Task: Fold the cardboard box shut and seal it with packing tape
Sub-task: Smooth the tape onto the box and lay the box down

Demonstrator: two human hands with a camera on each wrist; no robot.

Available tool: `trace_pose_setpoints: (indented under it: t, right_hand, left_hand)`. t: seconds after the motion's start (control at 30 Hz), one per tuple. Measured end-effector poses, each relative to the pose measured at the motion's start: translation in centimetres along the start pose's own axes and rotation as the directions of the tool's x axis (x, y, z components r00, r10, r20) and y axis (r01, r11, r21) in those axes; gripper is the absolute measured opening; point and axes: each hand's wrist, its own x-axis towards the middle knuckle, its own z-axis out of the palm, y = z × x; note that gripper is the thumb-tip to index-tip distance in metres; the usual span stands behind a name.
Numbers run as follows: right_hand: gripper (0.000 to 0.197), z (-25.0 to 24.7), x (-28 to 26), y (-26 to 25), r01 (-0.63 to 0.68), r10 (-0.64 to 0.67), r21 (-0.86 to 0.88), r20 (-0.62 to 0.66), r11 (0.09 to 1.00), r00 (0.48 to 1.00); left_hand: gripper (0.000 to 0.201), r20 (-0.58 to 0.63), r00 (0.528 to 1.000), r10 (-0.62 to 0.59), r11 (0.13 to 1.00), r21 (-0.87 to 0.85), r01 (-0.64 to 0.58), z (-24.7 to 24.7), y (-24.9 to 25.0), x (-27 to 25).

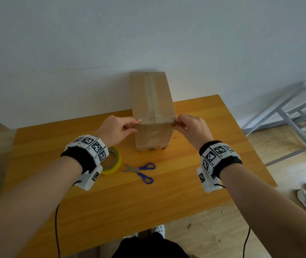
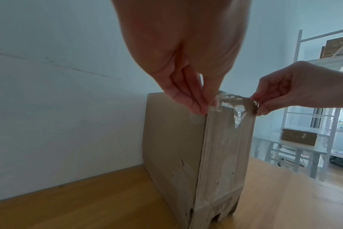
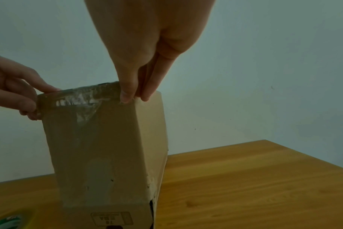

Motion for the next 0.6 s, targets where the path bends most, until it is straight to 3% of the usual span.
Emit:
trace_pose_setpoints:
  t: [0.4,0.6]
  right_hand:
    - [0.023,0.52,0.3,-0.59,-0.046,0.047,0.012,-0.103,0.999,0.994]
    - [0.024,0.12,0.77,-0.09,0.001,0.0,0.003,-0.048,1.0,0.999]
  left_hand:
    - [0.021,-0.111,0.993,0.036,0.999,0.012,-0.035,1.06,0.19,0.78]
    - [0.021,-0.097,0.994,0.042,0.999,-0.006,-0.042,0.81,-0.04,1.0]
